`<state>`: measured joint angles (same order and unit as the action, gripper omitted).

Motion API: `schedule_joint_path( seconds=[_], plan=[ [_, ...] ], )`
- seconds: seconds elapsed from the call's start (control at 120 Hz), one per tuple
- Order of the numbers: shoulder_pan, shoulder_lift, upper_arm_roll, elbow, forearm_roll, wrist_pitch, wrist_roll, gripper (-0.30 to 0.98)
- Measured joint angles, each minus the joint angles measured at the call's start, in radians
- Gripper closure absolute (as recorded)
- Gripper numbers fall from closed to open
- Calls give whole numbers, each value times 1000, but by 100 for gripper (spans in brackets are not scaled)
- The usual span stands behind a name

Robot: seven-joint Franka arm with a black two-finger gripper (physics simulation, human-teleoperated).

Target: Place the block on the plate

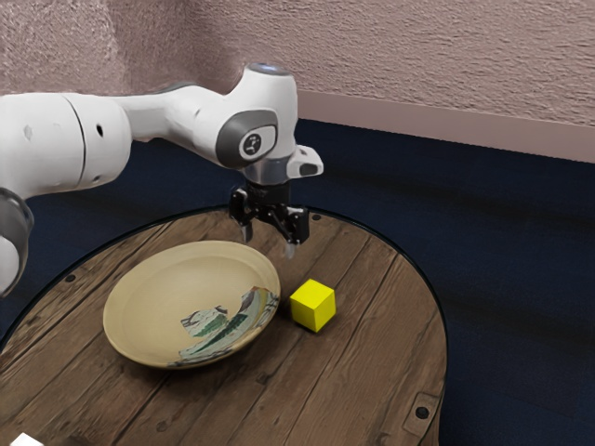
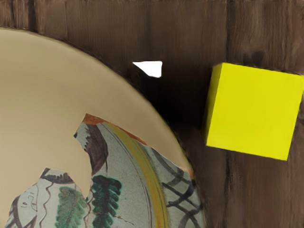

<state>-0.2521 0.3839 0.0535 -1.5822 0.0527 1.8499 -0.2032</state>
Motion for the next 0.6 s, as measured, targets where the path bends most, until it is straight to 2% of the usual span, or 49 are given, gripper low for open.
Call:
schedule_joint_path(
  seconds=[0.242, 0.6],
  plan=[
    [-36, 93, -7, -12, -37, 123, -44, 0],
    [-47, 208, -3, 37, -35, 248, -71, 0]
  ],
)
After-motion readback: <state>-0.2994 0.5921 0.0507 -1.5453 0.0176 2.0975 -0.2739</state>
